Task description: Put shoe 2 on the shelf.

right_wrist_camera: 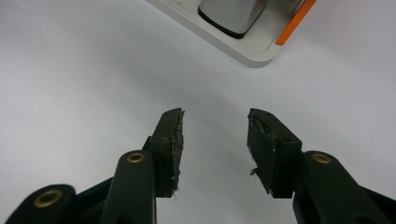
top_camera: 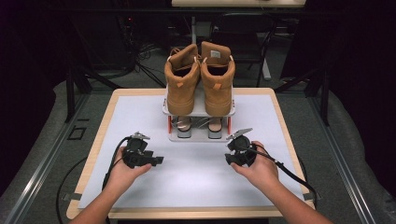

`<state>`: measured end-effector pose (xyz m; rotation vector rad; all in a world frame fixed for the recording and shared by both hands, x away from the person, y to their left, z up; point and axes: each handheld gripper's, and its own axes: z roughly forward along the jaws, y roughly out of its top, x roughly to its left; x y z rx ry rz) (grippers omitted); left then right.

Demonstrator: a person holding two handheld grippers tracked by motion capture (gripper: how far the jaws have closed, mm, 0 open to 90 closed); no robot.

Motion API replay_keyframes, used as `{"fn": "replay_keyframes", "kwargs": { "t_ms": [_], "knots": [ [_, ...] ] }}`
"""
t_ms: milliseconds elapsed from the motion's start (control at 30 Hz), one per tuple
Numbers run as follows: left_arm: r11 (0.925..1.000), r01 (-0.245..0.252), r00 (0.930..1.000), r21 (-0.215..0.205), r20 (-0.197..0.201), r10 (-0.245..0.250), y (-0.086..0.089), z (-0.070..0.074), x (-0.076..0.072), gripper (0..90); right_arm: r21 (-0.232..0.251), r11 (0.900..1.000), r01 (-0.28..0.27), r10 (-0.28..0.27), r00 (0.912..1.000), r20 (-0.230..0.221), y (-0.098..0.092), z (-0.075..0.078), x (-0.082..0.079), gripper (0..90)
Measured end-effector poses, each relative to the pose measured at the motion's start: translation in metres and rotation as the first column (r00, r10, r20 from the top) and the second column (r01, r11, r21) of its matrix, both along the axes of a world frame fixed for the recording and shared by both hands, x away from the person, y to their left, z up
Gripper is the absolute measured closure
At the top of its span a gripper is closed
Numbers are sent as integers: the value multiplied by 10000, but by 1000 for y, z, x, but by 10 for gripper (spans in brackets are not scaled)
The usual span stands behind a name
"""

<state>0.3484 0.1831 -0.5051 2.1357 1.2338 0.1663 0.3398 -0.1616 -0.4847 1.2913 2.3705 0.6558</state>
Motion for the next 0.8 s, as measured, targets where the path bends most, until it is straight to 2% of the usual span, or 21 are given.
{"fn": "replay_keyframes", "kwargs": {
  "t_ms": [67, 100, 167, 200, 233, 267, 400, 633, 800],
  "knots": [
    [10000, -3, 9999, -56, 126, 4, 0, -5, -3, 456, -153, 9998, -135, 139, 9997, 212, 2, -4, -5, 554],
    [10000, 9, 9998, -96, 195, -7, 1, -7, -4, 456, -38, 9998, -197, 199, 9989, 425, 4, -8, -8, 551],
    [9998, 27, 9993, -219, 378, -18, 1, -12, -7, 456, 217, 9991, -353, 341, 9981, 511, 3, -14, -11, 545],
    [9995, -15, 9987, -305, 507, 30, 1, -16, -9, 455, 222, 9995, -236, 224, 9984, 527, 3, -19, -12, 546],
    [9995, 15, 9983, -322, 575, 4, 1, -17, -10, 450, -103, 9998, -197, 203, 9980, 596, 2, -22, -14, 546],
    [9996, 72, 9979, -279, 651, -54, 1, -19, -11, 449, -155, 9997, -166, 176, 9975, 683, 2, -24, -15, 546],
    [9992, 50, 9942, -398, 1079, -7, 1, -29, -17, 429, 113, 9999, -57, 47, 9965, 836, 1, -28, -21, 539],
    [9996, 191, 9881, -221, 1532, -155, 0, -35, -23, 425, 367, 9993, 7, -58, 9904, 1380, 4, -32, -31, 538],
    [9991, 317, 9847, -267, 1722, -267, 0, -36, -28, 419, 212, 9996, 193, -226, 9858, 1663, 5, -39, -35, 538]
  ]
}}
